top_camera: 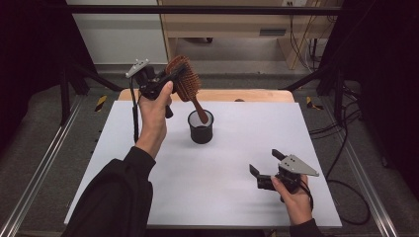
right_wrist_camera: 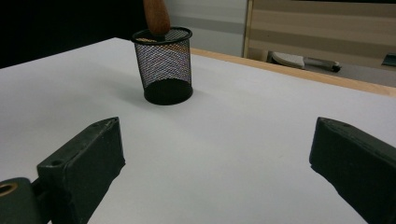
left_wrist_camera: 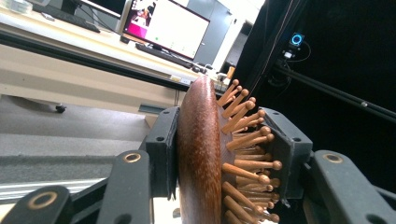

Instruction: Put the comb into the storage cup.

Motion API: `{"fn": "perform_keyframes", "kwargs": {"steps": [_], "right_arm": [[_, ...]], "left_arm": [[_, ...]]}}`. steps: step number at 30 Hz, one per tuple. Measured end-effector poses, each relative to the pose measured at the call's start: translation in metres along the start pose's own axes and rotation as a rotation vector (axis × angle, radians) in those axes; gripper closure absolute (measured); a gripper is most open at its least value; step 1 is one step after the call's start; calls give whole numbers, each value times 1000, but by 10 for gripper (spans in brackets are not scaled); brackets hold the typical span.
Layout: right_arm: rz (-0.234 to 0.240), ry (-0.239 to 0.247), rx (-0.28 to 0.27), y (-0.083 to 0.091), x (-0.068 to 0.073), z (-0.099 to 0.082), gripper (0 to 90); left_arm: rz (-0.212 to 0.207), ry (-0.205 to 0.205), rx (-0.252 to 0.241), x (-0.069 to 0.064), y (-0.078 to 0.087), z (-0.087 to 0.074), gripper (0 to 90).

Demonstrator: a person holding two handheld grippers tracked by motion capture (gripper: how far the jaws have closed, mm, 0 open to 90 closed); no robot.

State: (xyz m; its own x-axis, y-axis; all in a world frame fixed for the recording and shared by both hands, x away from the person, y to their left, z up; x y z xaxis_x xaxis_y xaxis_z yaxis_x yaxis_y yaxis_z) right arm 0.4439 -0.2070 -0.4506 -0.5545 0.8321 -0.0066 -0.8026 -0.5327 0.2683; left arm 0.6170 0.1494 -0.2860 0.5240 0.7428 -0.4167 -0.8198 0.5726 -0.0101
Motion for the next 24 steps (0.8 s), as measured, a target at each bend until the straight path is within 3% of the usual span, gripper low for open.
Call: {"fn": "perform_keyframes", "kwargs": {"steps": [24], "right_arm": [[11,-6,5,-1,0,0,42]], "left_arm": [[23,-16,27,11,-14,-17,515]]}}
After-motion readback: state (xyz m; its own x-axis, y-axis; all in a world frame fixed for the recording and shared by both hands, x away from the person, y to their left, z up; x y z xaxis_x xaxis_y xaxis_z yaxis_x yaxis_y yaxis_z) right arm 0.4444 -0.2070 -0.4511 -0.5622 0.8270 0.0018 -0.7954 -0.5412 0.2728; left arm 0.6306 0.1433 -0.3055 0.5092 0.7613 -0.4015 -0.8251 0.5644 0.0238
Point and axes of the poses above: each handheld gripper's, and its own axes: y roughly backward along the jaws, z roughly out of its top, x roughly to its left, the point moved 2 cm from there along -y, roughly forward along the jaws, and after that the axes turned 2 degrees about y, right-handed, at the moved point
